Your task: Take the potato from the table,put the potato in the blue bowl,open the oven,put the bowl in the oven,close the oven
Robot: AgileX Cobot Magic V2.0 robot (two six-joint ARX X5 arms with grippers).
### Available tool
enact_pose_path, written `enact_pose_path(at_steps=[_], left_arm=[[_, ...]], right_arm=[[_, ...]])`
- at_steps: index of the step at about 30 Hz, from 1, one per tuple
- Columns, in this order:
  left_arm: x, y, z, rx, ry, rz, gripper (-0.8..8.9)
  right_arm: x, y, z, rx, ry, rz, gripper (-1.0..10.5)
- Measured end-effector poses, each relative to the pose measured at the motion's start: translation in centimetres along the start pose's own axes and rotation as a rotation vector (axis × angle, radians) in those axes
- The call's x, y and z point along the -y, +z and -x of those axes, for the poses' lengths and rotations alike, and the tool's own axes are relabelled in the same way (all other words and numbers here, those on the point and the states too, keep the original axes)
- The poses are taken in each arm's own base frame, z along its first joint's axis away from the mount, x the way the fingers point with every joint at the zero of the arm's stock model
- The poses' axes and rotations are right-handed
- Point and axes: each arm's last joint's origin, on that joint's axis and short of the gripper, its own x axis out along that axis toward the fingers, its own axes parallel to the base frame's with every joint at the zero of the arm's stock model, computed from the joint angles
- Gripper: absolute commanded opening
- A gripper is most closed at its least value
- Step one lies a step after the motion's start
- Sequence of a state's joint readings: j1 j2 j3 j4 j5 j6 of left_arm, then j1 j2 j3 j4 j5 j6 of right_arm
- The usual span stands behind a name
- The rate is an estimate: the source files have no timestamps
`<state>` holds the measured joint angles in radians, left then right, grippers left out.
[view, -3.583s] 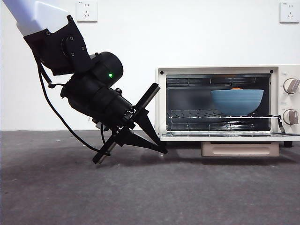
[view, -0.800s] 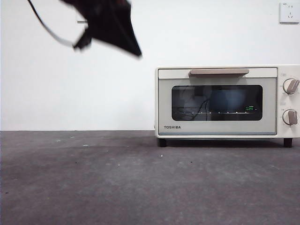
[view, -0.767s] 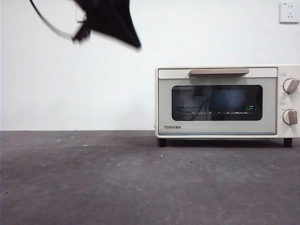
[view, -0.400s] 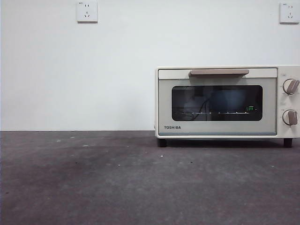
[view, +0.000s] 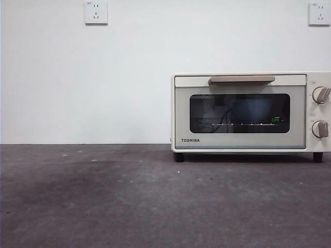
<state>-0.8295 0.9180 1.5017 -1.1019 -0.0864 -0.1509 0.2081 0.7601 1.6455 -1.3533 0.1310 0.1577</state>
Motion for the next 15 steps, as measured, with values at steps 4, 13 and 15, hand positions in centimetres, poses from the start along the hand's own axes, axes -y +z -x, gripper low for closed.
enact_pose_path(at_steps=[4, 13, 15], left_arm=[[-0.1, -0.2, 0.7, 0.019, -0.002, 0.001, -0.04], [0.1, 0.1, -0.6, -0.017, 0.003, -0.002, -0.04], [0.1, 0.2, -1.1, -0.03, 0.009, -0.001, -0.04]], right_arm=[[-0.1, 0.2, -0.3, -0.011, -0.001, -0.013, 0.0], [-0.5, 1.1, -2.7, -0.078, -0.013, -0.008, 0.0], [-0.7, 1.4, -3.3, -0.098, -0.016, -0.005, 0.0]])
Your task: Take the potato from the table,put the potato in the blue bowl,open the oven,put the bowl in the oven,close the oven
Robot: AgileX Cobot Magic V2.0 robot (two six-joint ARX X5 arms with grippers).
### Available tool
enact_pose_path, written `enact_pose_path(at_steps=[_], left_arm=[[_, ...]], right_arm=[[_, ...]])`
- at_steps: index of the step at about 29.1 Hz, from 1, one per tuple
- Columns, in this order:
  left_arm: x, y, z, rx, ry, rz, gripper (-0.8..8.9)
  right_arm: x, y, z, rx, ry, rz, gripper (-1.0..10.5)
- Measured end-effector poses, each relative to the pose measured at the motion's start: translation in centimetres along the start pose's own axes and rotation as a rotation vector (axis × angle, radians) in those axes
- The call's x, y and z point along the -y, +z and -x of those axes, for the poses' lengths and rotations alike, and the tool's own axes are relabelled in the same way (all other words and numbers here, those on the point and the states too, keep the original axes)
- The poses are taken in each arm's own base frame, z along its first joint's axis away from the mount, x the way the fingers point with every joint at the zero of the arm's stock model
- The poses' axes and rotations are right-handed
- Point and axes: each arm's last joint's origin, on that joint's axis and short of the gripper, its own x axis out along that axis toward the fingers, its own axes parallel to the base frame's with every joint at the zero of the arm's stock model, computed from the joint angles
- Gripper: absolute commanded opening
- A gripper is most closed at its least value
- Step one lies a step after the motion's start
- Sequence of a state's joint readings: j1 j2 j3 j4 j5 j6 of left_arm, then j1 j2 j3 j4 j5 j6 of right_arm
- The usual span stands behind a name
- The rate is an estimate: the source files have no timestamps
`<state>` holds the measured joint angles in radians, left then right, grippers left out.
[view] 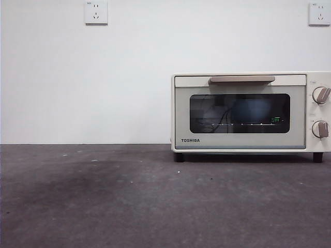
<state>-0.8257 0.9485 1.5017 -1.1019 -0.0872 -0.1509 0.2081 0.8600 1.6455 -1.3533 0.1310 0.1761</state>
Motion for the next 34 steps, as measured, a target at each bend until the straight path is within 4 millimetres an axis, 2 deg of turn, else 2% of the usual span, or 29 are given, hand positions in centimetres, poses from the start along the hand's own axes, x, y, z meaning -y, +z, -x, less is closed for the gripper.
enact_pose_path(at_steps=[3, 7, 9, 12, 15, 21, 23, 25, 27, 30, 34], left_arm=[[-0.5, 0.3, -0.3, 0.017, 0.072, -0.037, -0.04], [-2.0, 1.0, 0.7, 0.169, 0.153, -0.151, -0.04], [-2.7, 0.6, 1.0, 0.241, 0.159, -0.22, -0.04], [-4.0, -1.1, 0.6, 0.323, 0.197, -0.293, -0.04], [-5.3, -3.7, -0.2, 0.408, 0.326, -0.317, -0.04], [-6.9, -11.3, -4.0, 0.59, 0.454, -0.301, -0.04], [-7.4, -14.3, -5.6, 0.632, 0.477, -0.266, -0.04], [-8.1, -18.7, -7.5, 0.625, 0.511, -0.194, -0.04], [-8.7, -21.7, -8.5, 0.63, 0.569, -0.122, -0.04], [-9.3, -23.8, -8.8, 0.678, 0.648, -0.042, -0.04], [-10.1, -25.9, -10.1, 0.515, 0.711, 0.073, -0.04]], right_arm=[[-0.3, 0.5, -1.2, -0.036, -0.007, 0.005, 0.0], [-0.7, 1.3, -3.2, -0.095, -0.018, 0.012, 0.0], [-0.9, 1.7, -4.4, -0.128, -0.024, 0.017, 0.0], [-1.3, 2.3, -6.4, -0.186, -0.034, 0.025, 0.0], [-1.6, 2.8, -8.7, -0.247, -0.045, 0.033, 0.0], [-2.4, 3.3, -13.8, -0.386, -0.07, 0.051, 0.0], [-2.7, 3.4, -15.6, -0.433, -0.078, 0.058, 0.0], [-3.0, 3.6, -18.0, -0.459, -0.083, 0.061, 0.0], [-3.4, 3.9, -20.3, -0.445, -0.08, 0.059, 0.0], [-4.0, 4.7, -23.4, -0.376, -0.069, 0.05, 0.0], [-4.5, 6.0, -25.7, -0.228, -0.042, 0.03, 0.0]])
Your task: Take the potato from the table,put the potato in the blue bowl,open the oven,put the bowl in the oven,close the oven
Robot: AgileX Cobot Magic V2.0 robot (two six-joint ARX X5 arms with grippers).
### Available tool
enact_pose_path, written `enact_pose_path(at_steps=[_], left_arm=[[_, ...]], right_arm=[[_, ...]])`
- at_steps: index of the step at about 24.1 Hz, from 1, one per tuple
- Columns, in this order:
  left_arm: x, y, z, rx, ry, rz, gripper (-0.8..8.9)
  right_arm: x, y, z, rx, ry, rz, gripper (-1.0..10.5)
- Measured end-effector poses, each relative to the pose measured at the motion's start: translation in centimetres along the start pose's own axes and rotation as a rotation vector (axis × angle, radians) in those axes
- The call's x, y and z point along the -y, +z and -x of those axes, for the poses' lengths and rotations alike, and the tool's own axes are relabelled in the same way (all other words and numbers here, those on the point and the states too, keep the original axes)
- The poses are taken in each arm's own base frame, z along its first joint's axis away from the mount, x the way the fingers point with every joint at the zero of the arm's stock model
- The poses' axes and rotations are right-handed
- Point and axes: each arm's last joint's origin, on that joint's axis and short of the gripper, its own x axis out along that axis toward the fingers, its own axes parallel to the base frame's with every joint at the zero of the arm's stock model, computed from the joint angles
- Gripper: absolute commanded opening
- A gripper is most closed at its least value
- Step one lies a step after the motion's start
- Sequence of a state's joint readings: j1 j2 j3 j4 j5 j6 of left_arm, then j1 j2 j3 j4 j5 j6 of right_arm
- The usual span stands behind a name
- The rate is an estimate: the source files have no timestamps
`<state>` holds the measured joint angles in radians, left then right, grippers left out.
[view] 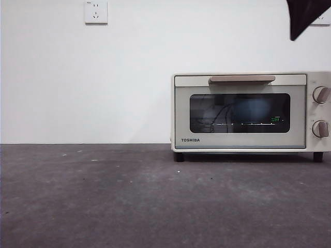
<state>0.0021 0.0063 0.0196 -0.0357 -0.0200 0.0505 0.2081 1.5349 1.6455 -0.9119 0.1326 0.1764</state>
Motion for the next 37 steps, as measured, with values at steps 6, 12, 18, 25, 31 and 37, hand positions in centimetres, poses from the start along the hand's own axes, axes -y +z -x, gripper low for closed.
enact_pose_path(at_steps=[6, 12, 18, 25, 31, 37], left_arm=[[-0.1, -1.2, 0.1, -0.118, 0.018, 0.01, -0.04], [-0.2, -1.5, 0.1, -0.146, 0.01, 0.018, -0.04], [-0.1, -1.4, 0.1, -0.143, -0.014, 0.071, -0.04], [-0.1, -1.5, 0.0, -0.152, -0.013, 0.081, -0.04], [-0.1, -1.5, 0.0, -0.149, -0.013, 0.081, -0.04], [-0.1, -1.5, 0.0, -0.148, -0.014, 0.081, -0.04]], right_arm=[[-0.3, 1.4, 0.0, 0.144, 0.026, -0.02, 0.0], [-0.3, 2.0, 0.1, 0.201, 0.036, -0.027, 0.0], [-0.3, 2.0, 0.1, 0.201, 0.036, -0.027, 0.0], [-0.3, 2.0, 0.1, 0.201, 0.036, -0.027, 0.0], [-0.3, 2.1, 0.0, 0.21, 0.035, -0.029, 0.0], [0.7, 0.6, 2.1, 0.26, -0.014, -0.047, 0.0]])
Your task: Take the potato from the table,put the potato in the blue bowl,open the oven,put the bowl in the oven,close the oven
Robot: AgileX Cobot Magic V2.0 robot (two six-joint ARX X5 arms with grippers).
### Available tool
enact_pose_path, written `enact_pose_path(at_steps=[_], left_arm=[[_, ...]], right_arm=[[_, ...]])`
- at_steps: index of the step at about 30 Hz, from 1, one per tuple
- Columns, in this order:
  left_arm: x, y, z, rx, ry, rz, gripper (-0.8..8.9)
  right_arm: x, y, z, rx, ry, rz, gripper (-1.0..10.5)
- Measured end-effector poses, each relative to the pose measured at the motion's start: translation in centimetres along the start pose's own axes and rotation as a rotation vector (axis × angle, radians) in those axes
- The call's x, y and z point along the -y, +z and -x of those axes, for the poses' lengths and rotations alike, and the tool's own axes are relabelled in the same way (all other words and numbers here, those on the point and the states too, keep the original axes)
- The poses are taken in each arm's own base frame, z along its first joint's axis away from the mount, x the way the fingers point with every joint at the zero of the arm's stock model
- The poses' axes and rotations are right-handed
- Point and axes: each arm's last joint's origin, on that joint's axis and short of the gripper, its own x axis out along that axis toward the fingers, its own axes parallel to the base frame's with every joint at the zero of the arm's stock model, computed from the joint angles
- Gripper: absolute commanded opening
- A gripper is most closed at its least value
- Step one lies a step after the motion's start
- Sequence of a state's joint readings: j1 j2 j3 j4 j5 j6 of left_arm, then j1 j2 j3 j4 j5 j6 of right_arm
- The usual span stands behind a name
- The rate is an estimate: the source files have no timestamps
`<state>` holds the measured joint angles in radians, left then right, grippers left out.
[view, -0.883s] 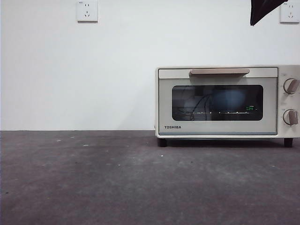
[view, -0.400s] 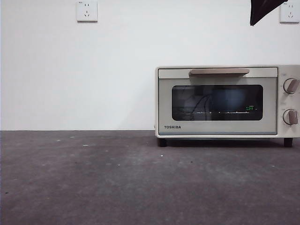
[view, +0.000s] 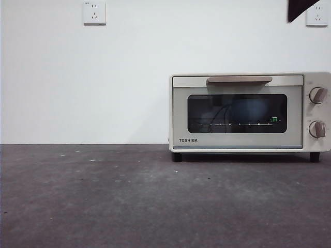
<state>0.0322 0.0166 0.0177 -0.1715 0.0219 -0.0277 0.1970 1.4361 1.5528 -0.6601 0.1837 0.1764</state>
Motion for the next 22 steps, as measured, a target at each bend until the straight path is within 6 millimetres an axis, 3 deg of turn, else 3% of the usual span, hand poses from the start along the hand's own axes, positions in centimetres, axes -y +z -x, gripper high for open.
enact_pose_path(at_steps=[5, 9, 13, 18, 22], left_arm=[[0.0, 0.0, 0.0, -0.003, 0.0, 0.0, -0.04], [0.0, -0.1, -0.1, -0.01, 0.001, 0.0, -0.04], [0.0, -0.1, -0.1, -0.013, 0.001, 0.0, -0.04], [0.0, -0.1, -0.1, -0.014, 0.0, 0.0, -0.04], [0.0, -0.1, -0.1, -0.016, 0.0, 0.0, -0.04]], right_arm=[[0.7, -2.2, 4.4, 0.179, 0.051, -0.025, 0.0], [2.3, -6.1, 5.7, 0.283, -0.002, -0.026, 0.0], [4.5, -11.8, 6.5, 0.454, -0.137, -0.014, 0.0], [6.3, -19.9, 7.3, 0.732, -0.155, -0.02, 0.0], [7.4, -26.3, 6.0, 0.727, -0.167, -0.015, 0.0]])
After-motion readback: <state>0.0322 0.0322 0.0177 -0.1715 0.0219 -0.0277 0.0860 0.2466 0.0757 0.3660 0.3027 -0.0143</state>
